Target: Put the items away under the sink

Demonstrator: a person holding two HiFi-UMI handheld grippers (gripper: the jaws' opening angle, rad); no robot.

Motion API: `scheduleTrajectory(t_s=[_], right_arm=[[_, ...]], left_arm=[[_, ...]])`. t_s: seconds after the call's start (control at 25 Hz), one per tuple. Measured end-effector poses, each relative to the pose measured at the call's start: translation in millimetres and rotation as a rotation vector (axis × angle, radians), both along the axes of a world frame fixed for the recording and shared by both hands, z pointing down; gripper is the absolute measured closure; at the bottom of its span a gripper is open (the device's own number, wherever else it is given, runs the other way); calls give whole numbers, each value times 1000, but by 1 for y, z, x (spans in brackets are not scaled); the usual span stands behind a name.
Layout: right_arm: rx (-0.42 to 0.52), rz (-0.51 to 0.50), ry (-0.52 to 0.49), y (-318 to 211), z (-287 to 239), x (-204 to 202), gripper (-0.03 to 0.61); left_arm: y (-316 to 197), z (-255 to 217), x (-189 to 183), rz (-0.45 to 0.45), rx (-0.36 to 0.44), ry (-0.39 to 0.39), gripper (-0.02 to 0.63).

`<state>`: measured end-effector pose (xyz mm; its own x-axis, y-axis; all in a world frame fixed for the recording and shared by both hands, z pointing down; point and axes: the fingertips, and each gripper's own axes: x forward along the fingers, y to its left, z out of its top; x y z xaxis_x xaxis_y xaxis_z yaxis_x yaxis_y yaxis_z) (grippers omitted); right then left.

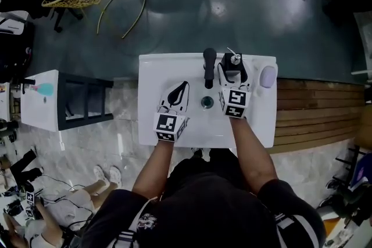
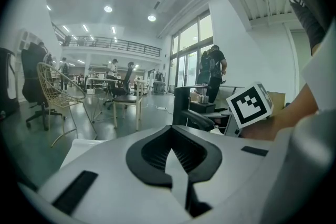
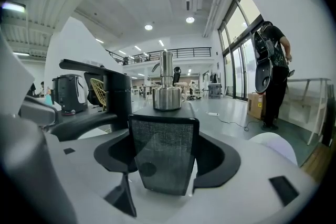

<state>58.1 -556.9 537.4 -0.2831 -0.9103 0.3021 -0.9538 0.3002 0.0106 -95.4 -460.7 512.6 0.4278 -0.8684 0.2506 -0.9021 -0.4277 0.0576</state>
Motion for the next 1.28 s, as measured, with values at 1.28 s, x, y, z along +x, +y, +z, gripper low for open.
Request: scheduleTrajectory(t_s=[1.28], right_arm=[[194,-2,-9,162,-95,5,247]], left_arm=[[99,-60,2,60,130,30,607]])
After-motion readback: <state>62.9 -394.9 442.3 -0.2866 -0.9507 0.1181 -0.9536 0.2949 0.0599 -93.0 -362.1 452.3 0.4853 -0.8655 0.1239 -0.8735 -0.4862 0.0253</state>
